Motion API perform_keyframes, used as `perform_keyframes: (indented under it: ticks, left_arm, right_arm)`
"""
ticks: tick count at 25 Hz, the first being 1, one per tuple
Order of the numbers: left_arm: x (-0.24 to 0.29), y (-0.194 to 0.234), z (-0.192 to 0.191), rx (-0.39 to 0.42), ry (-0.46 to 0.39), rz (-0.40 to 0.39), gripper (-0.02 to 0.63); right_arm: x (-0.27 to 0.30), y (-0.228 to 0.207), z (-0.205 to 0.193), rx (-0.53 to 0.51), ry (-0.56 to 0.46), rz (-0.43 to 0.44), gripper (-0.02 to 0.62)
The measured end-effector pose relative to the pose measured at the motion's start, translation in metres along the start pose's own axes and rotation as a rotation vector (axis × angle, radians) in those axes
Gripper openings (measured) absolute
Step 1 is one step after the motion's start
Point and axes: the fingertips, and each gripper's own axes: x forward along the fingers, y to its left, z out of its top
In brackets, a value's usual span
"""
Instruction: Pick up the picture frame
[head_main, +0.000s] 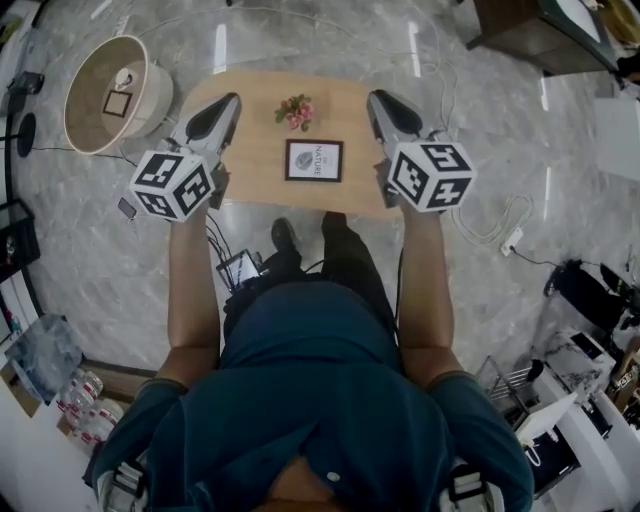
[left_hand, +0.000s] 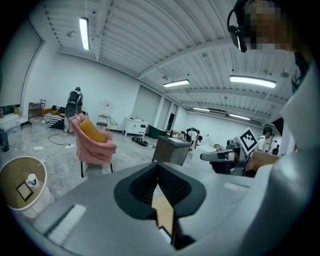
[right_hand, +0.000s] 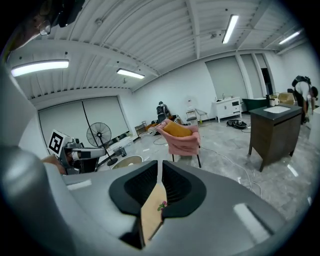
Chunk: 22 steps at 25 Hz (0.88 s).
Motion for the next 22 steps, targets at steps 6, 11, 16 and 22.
perform_keyframes:
  ticks: [6,11,16,22]
  left_arm:
    - [0.035,0.019,-0.051,-0.045,0.097,0.008,0.0]
    - [0.063,0.038,-0.107,-0.094,0.201,0.016,0.0]
    - [0.087,0.055,-0.165,-0.14,0.292,0.026,0.0]
    - [0.111,0.07,-0.235,-0.217,0.401,0.032,0.008]
  right_arm:
    - [0.03,-0.029,-0.054,0.065,0.084,-0.004,0.017]
    - [0.058,-0.055,-0.111,0.119,0.175,-0.019,0.02]
    - [0.084,-0.078,-0.166,0.171,0.258,-0.025,0.023]
    - [0.104,-0.103,-0.236,0.225,0.375,-0.042,0.046]
